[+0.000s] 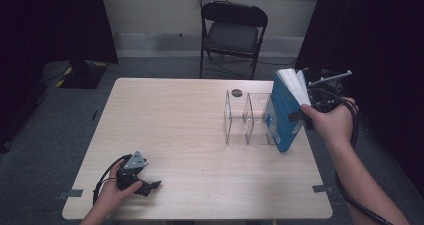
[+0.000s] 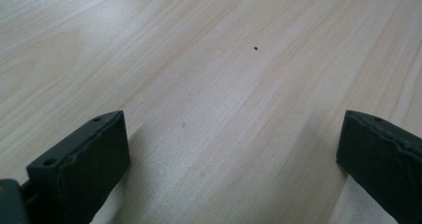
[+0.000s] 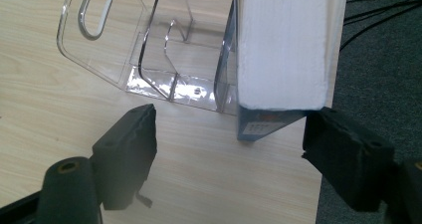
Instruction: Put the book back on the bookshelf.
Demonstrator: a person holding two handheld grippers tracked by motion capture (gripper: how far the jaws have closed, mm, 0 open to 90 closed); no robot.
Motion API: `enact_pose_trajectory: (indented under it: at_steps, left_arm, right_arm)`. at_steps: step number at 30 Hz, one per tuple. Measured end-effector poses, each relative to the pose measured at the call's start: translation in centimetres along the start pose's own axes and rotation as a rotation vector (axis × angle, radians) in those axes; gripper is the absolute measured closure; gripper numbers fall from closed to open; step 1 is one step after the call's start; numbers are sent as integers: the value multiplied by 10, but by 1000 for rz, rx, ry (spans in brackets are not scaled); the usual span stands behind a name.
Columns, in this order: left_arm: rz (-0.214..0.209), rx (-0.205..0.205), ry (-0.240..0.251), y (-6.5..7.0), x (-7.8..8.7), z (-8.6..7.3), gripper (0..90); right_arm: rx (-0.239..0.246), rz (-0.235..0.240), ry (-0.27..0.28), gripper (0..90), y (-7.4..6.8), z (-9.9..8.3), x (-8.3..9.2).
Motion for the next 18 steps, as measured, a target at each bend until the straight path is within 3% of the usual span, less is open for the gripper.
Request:
enact_pose_trajectory:
  at_steps: [7, 18]
  left_arm:
    - [0, 4, 4, 0, 0, 0, 0]
    - [2, 1, 7, 0, -1, 0, 0]
  right_arm:
    - [31, -9, -11, 204, -4, -9, -5]
    - [27, 43, -5, 209, -7, -20, -6]
Point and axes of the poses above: each handheld gripper's, and its own axes: x roughly backward along the jaws, z roughly out of its top, y roughly to its right, the point moved 8 cm from there along -x, roughly forward along the jaws, and after that the axes turned 4 degrees about x, right-handed, at the moved point
